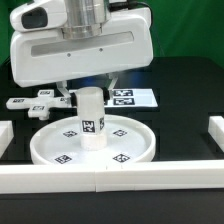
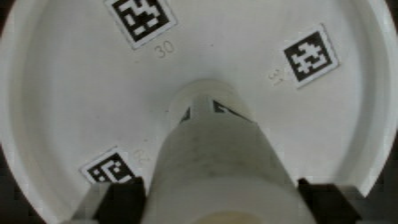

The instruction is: Assemble round table

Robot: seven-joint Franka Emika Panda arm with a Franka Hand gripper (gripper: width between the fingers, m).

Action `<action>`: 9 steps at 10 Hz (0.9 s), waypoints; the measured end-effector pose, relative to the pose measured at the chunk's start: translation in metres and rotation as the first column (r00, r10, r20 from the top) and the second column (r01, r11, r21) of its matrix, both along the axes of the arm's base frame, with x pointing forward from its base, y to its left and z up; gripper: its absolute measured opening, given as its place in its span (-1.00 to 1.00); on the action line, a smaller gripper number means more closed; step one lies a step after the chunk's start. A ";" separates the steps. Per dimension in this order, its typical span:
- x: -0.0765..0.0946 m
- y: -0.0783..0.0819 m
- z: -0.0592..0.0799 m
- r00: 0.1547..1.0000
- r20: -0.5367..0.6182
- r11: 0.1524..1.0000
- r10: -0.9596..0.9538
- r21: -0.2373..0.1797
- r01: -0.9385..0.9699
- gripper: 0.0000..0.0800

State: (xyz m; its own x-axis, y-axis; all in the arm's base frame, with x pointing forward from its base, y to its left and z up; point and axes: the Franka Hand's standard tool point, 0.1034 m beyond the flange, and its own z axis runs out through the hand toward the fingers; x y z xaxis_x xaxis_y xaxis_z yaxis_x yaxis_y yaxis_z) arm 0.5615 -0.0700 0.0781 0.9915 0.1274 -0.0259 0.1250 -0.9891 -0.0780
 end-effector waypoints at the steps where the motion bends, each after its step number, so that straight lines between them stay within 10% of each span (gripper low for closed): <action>1: 0.000 0.000 0.000 0.999 -0.003 0.999 -0.048 0.000 0.048 0.02; 9: -0.003 0.005 -0.001 0.695 -0.076 0.697 -0.715 0.001 0.717 0.02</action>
Offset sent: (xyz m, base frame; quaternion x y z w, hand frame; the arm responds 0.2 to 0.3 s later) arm -0.0122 -0.0019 0.0011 0.0080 0.0162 0.3238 0.9459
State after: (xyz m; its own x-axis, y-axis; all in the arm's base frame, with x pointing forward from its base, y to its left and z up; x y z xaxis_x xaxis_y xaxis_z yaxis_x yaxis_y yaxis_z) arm 0.5586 -0.0648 0.0775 0.7792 -0.6186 -0.1008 -0.6263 -0.7745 -0.0882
